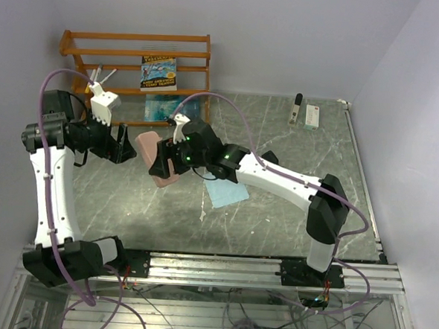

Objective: Organize the sunglasses
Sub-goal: Open the sunglasses case.

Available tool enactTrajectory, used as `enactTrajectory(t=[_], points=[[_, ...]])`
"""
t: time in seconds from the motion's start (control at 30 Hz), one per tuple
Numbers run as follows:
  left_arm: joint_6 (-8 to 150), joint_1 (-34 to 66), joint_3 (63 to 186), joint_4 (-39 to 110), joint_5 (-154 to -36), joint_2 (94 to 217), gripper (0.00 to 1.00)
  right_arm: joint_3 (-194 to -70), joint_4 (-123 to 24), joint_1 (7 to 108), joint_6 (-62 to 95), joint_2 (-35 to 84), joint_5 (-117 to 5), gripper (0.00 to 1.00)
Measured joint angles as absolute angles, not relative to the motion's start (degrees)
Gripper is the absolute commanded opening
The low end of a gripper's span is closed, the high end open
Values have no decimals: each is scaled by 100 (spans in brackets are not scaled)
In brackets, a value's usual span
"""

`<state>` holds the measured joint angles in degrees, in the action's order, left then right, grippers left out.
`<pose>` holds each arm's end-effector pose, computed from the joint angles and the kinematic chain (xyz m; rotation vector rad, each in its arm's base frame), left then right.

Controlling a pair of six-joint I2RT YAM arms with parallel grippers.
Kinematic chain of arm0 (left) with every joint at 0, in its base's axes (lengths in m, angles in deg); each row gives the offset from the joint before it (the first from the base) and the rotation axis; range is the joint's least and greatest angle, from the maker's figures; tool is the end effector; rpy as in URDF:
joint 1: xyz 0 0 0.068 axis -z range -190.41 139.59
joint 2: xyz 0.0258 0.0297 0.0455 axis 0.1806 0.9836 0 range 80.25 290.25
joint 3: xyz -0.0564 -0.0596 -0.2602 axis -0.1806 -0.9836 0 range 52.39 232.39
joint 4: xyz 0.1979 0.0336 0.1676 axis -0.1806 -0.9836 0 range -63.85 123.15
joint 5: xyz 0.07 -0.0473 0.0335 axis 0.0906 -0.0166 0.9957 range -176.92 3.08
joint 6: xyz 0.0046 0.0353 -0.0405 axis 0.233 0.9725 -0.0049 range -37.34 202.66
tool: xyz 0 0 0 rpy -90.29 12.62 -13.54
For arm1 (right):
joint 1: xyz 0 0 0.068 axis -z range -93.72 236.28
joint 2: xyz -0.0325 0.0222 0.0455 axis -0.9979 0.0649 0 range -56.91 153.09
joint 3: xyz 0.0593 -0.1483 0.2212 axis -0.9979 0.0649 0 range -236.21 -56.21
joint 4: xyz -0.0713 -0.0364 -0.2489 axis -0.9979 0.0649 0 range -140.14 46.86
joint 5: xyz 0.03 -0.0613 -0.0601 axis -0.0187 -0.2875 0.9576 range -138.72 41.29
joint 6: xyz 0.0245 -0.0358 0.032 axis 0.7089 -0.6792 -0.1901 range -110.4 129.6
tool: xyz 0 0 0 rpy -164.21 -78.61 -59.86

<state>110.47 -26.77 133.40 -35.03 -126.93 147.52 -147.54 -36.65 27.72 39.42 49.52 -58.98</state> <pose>0.1990 0.0346 0.3912 0.4913 2.2379 -0.4932 0.2256 0.3809 0.3087 -0.6779 2.1600 1.0813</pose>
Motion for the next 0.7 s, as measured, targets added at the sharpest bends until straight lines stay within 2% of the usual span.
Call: enactTrajectory(t=[0.03,0.37,0.7], points=[[11049,-2698,13373,-3567,-12848,14828,100,-14734,-3693,2774,3938,4909,-5950,0],[11862,-2906,13926,-4616,-14498,15482,99,-14194,-4731,2964,4270,4194,-6960,0],[11530,-2976,13941,-4286,-15384,14870,99,-13621,-6523,3202,5343,4172,-8193,0]])
